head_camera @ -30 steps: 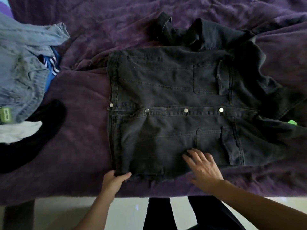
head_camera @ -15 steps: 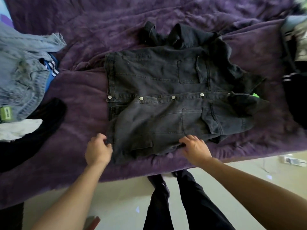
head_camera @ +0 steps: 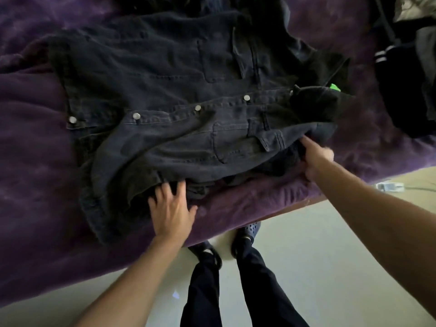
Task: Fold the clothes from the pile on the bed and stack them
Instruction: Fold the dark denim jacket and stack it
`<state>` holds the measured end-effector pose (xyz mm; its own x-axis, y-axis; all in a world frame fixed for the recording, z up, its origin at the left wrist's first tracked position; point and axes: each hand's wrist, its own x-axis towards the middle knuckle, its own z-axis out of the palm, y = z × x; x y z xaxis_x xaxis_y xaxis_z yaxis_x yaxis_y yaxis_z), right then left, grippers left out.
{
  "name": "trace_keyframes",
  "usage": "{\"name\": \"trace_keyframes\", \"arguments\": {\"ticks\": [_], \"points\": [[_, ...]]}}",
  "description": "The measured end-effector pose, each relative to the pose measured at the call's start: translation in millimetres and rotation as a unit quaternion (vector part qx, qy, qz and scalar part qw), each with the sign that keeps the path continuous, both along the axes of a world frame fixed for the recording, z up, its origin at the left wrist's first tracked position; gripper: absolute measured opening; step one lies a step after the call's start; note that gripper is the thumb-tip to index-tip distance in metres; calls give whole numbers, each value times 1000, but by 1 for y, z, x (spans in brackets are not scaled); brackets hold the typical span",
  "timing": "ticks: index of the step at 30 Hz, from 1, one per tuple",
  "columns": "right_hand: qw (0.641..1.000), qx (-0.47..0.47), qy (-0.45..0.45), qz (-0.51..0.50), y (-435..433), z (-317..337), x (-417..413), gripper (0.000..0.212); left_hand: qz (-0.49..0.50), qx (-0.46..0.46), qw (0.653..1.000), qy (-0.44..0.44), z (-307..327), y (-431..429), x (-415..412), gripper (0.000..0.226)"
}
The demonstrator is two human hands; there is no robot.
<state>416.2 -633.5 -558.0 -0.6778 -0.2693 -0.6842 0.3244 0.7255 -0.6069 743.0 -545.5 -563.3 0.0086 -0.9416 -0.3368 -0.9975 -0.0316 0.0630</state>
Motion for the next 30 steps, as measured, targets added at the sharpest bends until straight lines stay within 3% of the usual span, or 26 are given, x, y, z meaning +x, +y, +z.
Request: {"name": "trace_keyframes", "arguments": {"ticks": [3, 6, 10, 14, 17, 20, 21, 22, 23, 24, 25, 27, 28, 30], "points": [[996, -80, 18, 20, -30, 13, -10, 51, -17, -8, 1000, 25, 5, -29, 6, 48], [984, -112, 71, 118, -45, 44, -29, 25, -32, 34, 994, 96, 32, -43, 14, 44], [973, -29, 105, 202, -41, 90, -70, 19, -3, 198, 963, 181, 92, -52, 41, 37], [964, 75, 20, 256, -48, 110, -103, 23, 101, 245, 938, 224, 131, -95, 76, 36], [967, 71, -25, 242, -71, 108, -103, 25, 197, 149, 953, 175, 121, -136, 100, 21], [977, -39, -109, 180, -90, 98, -88, 16, 260, 4, 965, 4, 99, -148, 102, 35], [978, -61, -117, 164, -93, 93, -84, 12, 268, -30, 963, -13, 93, -143, 94, 38], [978, -73, -76, 180, -91, 86, -82, 13, 252, -69, 965, -4, 88, -136, 82, 38], [970, -69, 27, 230, -83, 78, -83, 20, 210, -108, 972, 17, 81, -126, 67, 37], [935, -59, 169, 306, -70, 68, -87, 28, 145, -130, 980, 44, 73, -113, 51, 37], [868, -40, 295, 398, -54, 58, -90, 36, 71, -123, 988, 63, 67, -99, 32, 42], [747, -1, 376, 548, -23, 40, -90, 56, -43, -20, 997, 54, 50, -68, -4, 66], [734, 14, 362, 575, -16, 32, -90, 70, -80, 40, 996, 23, 40, -56, -18, 83], [786, 13, 335, 520, -19, 20, -90, 92, -111, 99, 988, -32, 20, -38, -37, 101]]}}
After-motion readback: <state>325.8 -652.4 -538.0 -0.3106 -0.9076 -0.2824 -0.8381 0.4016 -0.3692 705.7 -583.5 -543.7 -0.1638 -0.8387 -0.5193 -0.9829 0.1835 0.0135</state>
